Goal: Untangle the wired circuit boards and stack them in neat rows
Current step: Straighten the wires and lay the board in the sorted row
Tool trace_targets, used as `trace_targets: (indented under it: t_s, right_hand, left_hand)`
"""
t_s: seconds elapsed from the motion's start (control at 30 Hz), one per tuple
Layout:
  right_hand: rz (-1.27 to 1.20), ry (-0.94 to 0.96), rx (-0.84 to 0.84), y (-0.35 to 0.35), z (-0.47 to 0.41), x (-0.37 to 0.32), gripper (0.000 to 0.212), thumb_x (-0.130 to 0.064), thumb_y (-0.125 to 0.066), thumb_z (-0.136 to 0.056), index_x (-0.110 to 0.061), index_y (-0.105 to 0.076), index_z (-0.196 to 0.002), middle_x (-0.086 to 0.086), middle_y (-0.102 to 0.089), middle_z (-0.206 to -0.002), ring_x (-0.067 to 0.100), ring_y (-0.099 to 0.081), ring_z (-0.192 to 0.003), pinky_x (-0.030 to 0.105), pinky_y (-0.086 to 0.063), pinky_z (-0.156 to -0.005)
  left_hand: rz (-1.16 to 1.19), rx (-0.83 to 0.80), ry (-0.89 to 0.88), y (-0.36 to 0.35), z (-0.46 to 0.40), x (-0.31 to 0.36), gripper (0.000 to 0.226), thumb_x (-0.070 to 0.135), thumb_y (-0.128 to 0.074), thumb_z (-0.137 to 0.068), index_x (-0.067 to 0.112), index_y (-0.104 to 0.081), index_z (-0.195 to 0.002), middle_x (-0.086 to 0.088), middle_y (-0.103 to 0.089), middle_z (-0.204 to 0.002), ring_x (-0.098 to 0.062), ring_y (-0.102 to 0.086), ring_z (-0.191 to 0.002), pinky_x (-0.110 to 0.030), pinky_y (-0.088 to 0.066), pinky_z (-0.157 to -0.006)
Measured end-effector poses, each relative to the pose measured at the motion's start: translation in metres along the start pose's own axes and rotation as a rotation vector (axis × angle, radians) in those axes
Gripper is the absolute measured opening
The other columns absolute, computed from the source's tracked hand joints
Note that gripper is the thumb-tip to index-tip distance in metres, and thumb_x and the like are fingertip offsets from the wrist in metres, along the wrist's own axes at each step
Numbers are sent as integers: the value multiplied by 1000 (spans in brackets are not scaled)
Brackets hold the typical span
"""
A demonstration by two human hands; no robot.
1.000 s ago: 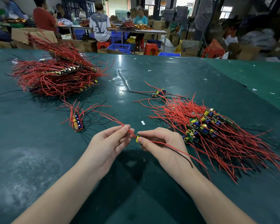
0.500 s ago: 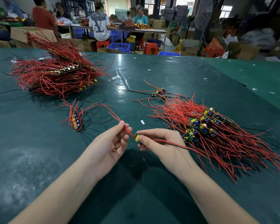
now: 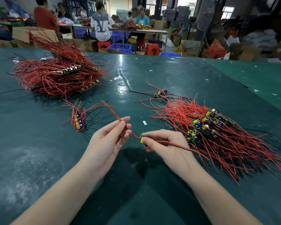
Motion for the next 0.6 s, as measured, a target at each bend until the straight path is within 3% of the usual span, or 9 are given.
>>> trace_targets:
  t_s: [0.23,0.43,0.6]
  right_hand:
    - [-18,5,-5,2,-1,-2,14,-5,-71,-84,-18,-76,-86,3,-75,-74,14,-72,-68,18,-54,-66]
    - [-25,-4,-2,4,-1,-4,13,-4,-70,-84,-16,-76,-85,2,-74,-71,13,-71,-67,16,-53,-65]
    - [-60,-3,2,6,1,-8,12,-3,-69,-85,-13,-76,-87,5,-75,-74,15,-72,-68,16,-53,-65]
  left_hand:
    - [-20,4,-53,3,0,6,16,13,-58,-90,7,-72,-92,-8,-75,-87,-8,-69,-71,-13,-53,-61]
    - [-75,99,-78,11,-4,13,13,7,-60,-91,12,-71,-96,2,-76,-88,0,-56,-53,-8,-44,-48]
    - [-16,109,-55,14,-6,16,14,17,-58,-93,10,-71,-93,1,-75,-85,-1,-60,-56,-8,-46,-49]
Point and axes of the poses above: each hand's wrist, its own z-axis away from the middle knuckle, its own y-axis out of the back of the hand, x = y × z, the point moved 5 cm from there along -z, towards the middle knuckle
